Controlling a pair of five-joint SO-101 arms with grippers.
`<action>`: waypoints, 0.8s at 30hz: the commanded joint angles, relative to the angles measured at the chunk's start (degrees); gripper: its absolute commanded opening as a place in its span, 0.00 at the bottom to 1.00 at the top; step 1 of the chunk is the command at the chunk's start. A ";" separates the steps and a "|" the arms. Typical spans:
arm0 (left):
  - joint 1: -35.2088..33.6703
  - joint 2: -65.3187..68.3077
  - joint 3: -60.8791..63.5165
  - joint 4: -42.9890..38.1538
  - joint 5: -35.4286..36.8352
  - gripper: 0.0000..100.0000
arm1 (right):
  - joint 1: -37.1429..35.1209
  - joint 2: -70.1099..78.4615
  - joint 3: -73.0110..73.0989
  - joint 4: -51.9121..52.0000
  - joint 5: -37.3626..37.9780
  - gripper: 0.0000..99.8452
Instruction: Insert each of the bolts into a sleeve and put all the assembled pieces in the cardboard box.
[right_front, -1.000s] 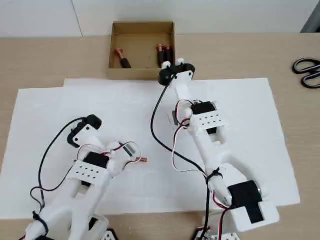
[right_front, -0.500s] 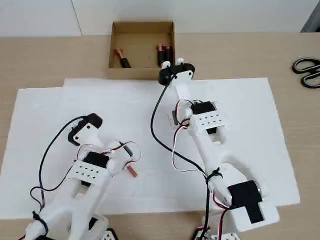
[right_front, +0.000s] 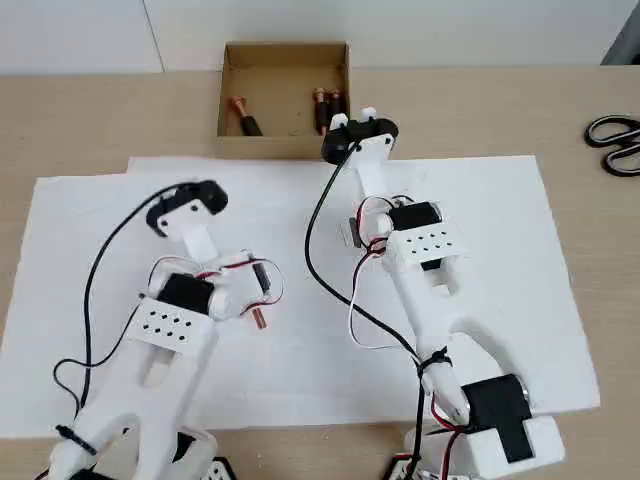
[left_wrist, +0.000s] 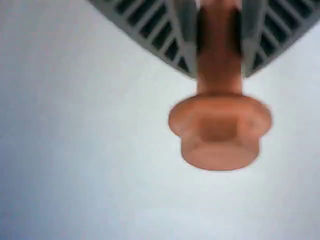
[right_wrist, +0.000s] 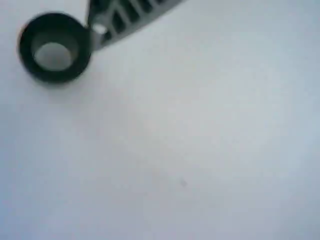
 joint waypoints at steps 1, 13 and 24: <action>-0.53 -0.18 -4.18 0.70 -4.92 0.01 | 0.22 -2.68 -0.26 0.57 -0.35 0.18; -9.14 23.30 -17.45 5.45 -8.35 0.01 | 0.13 -2.77 -0.26 1.80 -0.62 0.18; -6.42 49.41 -51.56 26.11 -24.79 0.01 | 0.13 -2.77 -0.26 1.80 -0.62 0.18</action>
